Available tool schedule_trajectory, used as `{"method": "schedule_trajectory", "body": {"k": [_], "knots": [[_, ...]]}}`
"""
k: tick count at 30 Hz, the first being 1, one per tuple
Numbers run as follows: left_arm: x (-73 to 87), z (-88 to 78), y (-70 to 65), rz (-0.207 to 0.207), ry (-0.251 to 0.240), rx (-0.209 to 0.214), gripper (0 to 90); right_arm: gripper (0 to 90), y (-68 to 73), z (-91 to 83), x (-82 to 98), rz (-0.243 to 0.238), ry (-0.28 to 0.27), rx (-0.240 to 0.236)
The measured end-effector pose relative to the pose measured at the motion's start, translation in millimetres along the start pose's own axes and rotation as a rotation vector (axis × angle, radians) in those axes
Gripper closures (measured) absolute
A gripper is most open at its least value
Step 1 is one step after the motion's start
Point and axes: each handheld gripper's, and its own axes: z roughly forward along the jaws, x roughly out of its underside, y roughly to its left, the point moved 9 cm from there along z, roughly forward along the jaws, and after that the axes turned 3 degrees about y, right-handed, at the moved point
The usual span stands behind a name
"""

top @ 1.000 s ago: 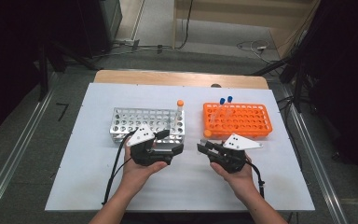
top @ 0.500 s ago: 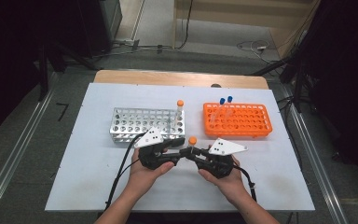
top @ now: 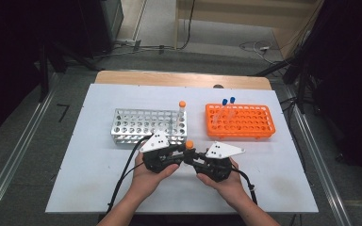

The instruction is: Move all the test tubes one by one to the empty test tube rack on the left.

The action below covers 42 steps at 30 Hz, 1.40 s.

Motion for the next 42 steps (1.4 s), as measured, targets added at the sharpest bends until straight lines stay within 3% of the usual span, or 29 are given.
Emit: {"method": "schedule_trajectory", "body": {"k": [6, 9, 12, 16, 23, 28, 42], "knots": [[-0.5, -0.7, 1.7, 0.003, 0.001, -0.008, 75.6, 72.3, -1.1, 1.1, 0.8, 0.003, -0.001, -0.013], [-2.8, -1.4, 2.7, -0.004, -0.014, -0.011, 75.6, 67.6, -1.4, -0.8, 0.6, -0.016, 0.001, -0.023], [-4.7, -3.2, 5.4, -0.011, -0.02, -0.018, 75.6, 58.0, -3.6, -4.4, 1.9, -0.011, 0.002, -0.039], [-7.2, -5.7, 10.0, -0.016, -0.026, -0.031, 75.6, 37.4, -13.8, -12.7, 3.1, 0.006, 0.003, -0.01], [-15.1, -12.2, 21.8, -0.027, -0.045, -0.057, 75.6, 14.9, -36.0, -38.6, 4.4, 0.035, -0.027, 0.017], [-24.9, -18.3, 31.5, -0.022, -0.05, -0.081, 75.6, 0.0, -47.8, -58.1, 11.7, 0.04, -0.03, 0.007], [-51.7, -30.8, 70.5, -0.037, -0.107, -0.164, 75.6, 0.0, -74.6, -104.2, 38.2, 0.085, -0.042, 0.067]]}}
